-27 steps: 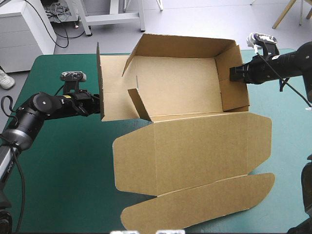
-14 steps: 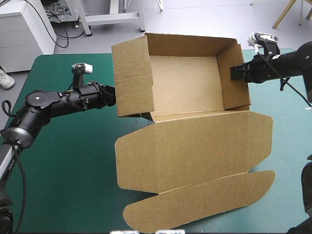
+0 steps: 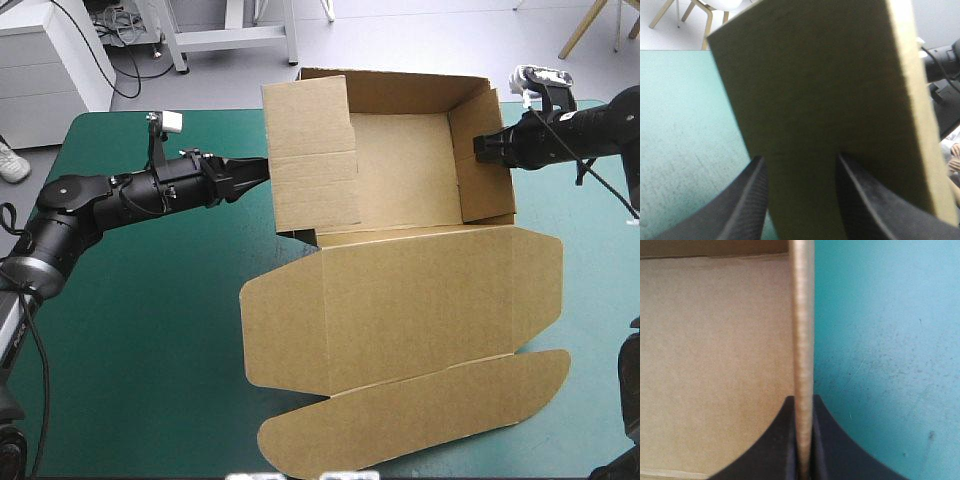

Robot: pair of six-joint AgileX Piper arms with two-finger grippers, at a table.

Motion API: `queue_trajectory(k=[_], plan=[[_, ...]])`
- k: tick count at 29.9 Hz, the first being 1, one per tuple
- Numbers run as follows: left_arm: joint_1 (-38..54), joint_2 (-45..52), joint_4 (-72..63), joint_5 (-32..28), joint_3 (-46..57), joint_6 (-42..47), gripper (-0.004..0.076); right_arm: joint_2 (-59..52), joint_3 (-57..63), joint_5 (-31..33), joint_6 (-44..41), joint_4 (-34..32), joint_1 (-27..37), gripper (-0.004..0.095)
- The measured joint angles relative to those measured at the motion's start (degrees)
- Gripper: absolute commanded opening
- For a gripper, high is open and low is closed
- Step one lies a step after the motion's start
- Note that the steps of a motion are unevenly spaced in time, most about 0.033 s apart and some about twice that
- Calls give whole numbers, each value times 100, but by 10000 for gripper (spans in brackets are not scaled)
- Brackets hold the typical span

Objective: Fold the box

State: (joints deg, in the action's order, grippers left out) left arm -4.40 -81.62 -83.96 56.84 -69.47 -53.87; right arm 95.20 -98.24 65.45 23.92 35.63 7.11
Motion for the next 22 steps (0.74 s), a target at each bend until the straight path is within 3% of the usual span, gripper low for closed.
queue_trajectory(k=[4, 16, 22], plan=[[0, 0, -131, 201, -172, -4, 438, 0, 0, -26, -4, -12, 0, -19], [-13, 0, -265, 554, -345, 241, 438, 0, 0, -33, -20, -23, 0, -19], [-257, 0, 49, 331, -586, 493, 438, 0, 0, -33, -99, -17, 0, -17]])
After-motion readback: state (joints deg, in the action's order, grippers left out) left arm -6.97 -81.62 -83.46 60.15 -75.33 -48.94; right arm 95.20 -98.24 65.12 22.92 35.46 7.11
